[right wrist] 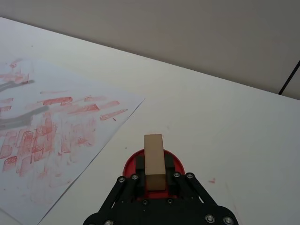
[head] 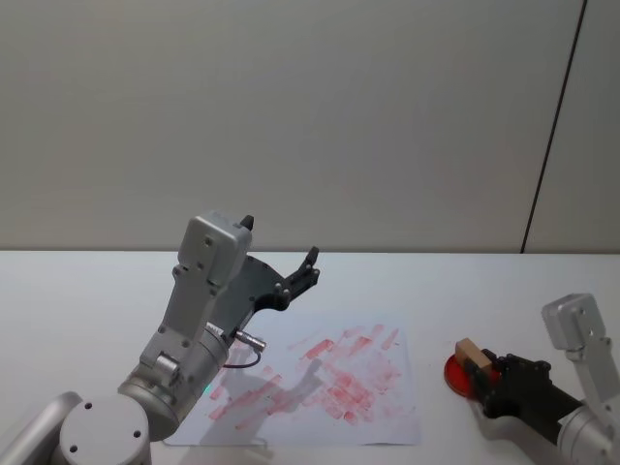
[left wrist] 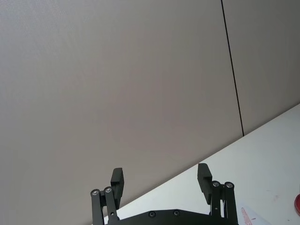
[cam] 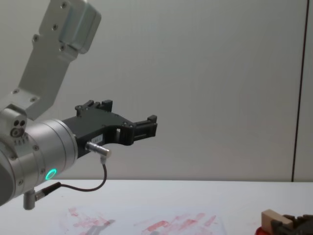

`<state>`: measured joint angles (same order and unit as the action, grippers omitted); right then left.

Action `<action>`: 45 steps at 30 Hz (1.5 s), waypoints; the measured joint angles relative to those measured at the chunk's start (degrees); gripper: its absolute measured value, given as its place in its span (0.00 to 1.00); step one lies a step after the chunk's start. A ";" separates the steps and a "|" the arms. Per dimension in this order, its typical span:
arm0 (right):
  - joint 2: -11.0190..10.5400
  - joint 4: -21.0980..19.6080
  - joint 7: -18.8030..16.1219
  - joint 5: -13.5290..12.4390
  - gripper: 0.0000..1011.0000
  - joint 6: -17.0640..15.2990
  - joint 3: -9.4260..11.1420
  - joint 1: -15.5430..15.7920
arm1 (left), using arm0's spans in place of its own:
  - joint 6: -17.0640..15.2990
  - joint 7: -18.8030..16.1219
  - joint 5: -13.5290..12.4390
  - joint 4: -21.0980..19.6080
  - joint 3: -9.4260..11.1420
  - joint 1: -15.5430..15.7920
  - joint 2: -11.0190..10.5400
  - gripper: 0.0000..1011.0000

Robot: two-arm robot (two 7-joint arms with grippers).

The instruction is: Use the one hand to pick up the stamp and affix it onto the A4 paper.

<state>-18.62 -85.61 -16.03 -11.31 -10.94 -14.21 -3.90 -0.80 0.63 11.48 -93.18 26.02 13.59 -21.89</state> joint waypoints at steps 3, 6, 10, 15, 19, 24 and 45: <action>0.06 0.04 0.05 0.16 0.21 0.39 -0.04 -0.06 | 0.00 0.00 0.00 0.00 0.00 0.00 0.00 0.99; 0.09 -0.02 0.06 0.43 0.21 1.06 -0.10 -0.08 | 0.00 0.00 0.00 0.00 0.00 0.00 0.00 0.99; 0.11 -0.65 -0.27 0.79 0.21 2.01 -0.22 -0.08 | 0.00 0.00 0.00 0.00 0.00 0.00 0.00 0.99; 0.28 -1.93 -1.44 1.23 0.21 3.10 -0.61 -0.06 | 0.00 0.00 0.00 0.00 0.00 0.00 0.00 0.99; 0.67 -2.70 -2.46 1.64 0.21 3.61 -1.10 -0.21 | 0.00 0.00 0.00 0.00 0.00 0.00 0.00 0.99; 1.45 -3.08 -3.61 2.32 0.21 3.82 -1.90 -0.67 | 0.00 0.00 0.00 0.00 0.00 0.00 0.00 0.99; 4.31 1.38 -5.88 6.14 0.21 3.06 -4.70 -2.58 | 0.00 0.00 0.00 0.00 0.00 0.00 0.01 0.99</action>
<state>-14.32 -84.23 -21.91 -5.17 -7.88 -18.91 -6.48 -0.80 0.62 11.48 -93.18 26.02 13.59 -21.89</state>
